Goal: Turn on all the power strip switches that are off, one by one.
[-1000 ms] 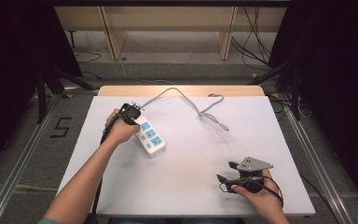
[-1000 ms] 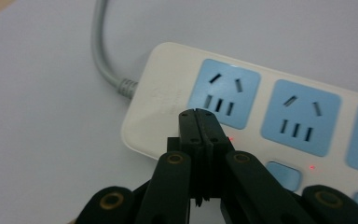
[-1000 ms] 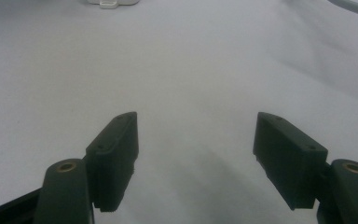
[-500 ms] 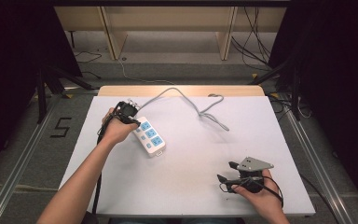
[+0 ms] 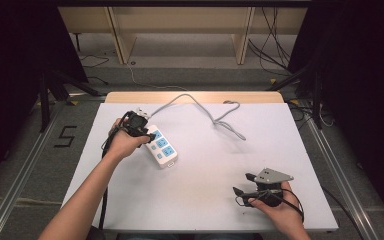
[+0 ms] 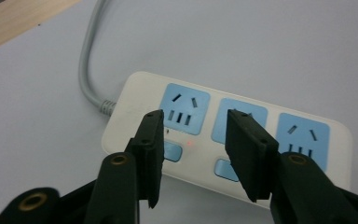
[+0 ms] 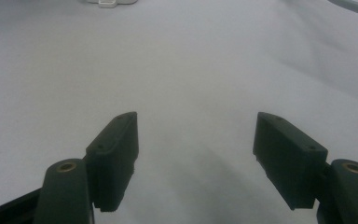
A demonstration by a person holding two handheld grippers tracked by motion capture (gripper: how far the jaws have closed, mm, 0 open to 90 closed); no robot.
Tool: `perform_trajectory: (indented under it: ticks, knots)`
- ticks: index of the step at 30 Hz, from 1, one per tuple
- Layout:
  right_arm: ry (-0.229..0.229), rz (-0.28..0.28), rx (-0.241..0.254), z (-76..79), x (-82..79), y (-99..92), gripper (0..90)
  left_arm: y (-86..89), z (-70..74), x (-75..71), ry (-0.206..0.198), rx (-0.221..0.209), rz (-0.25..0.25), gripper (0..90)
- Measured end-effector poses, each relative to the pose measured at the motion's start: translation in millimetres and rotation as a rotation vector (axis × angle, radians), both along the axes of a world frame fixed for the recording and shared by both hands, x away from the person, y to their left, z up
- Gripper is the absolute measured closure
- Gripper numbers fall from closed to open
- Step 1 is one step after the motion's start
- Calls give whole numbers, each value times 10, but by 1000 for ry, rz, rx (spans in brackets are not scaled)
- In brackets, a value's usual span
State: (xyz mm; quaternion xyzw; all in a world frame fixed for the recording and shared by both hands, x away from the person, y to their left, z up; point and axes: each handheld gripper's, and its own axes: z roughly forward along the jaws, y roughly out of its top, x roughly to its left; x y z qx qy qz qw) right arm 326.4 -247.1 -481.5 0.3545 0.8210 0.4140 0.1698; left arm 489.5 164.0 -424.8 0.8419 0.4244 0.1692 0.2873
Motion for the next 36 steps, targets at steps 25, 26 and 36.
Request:
perform_trajectory:
  ticks: [25, 26, 36]
  knots:
    - [4, -2, 2, -7, 4, 1, 320, -168, 30, -315, 31, -2, -83, 431]
    - [4, -2, 2, -7, 4, 1, 320, -175, 29, -321, 36, 8, -87, 496]
    - [5, -2, 2, -9, 4, 0, 319, -280, 34, -366, 75, 58, -132, 895]
